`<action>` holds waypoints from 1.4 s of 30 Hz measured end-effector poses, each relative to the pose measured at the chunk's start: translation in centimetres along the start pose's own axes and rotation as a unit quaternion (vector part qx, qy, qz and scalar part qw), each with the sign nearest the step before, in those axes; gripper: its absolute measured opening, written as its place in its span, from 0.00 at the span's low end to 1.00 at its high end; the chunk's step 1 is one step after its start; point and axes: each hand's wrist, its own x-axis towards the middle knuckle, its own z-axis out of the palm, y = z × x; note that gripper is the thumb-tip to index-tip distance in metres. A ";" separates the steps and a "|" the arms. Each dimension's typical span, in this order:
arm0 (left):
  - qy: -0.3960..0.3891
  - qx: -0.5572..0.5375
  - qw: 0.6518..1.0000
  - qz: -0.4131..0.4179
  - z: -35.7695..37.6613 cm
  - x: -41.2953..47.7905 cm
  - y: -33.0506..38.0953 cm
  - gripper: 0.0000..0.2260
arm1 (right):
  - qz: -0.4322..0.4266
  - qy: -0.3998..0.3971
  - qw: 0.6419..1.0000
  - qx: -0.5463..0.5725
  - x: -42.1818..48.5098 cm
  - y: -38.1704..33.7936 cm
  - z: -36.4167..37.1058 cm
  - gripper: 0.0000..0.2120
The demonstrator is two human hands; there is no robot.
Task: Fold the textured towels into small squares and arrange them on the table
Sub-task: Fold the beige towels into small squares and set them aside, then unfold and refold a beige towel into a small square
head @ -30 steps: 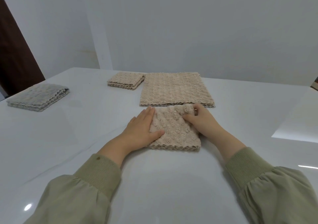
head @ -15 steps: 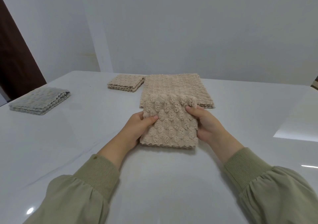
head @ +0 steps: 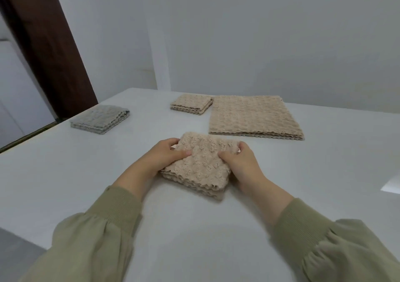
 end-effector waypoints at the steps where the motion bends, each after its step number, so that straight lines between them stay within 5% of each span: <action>1: -0.009 0.021 1.000 -0.011 -1.3 -0.7 -0.2 0.17 | 0.004 -0.009 1.000 -0.015 -0.4 0.3 1.1 0.16; 9: 0.025 0.241 0.967 -0.081 -9.1 -5.0 -1.4 0.12 | 0.007 -0.092 0.987 -0.129 -3.0 1.2 8.5 0.14; 17: 0.038 0.453 0.876 -0.159 -12.0 -7.8 -1.2 0.30 | -0.022 -0.193 0.958 -0.211 -5.5 1.2 12.3 0.09; 22: 0.053 0.543 0.827 -0.137 -10.3 -7.8 -0.3 0.28 | -0.136 -0.138 0.929 -0.316 -4.5 1.5 11.7 0.22; 28: 0.077 0.629 0.763 -0.128 -7.5 -6.5 3.0 0.23 | -0.193 -0.093 0.926 -0.311 -2.8 1.5 9.0 0.19; 36: 0.152 0.524 0.838 0.024 4.3 0.2 5.7 0.17 | -0.222 0.066 0.900 -0.369 1.2 0.2 -0.5 0.17; 42: 0.204 0.388 0.892 0.106 11.1 4.1 3.0 0.24 | -0.173 0.122 0.874 -0.438 3.8 0.1 -5.8 0.18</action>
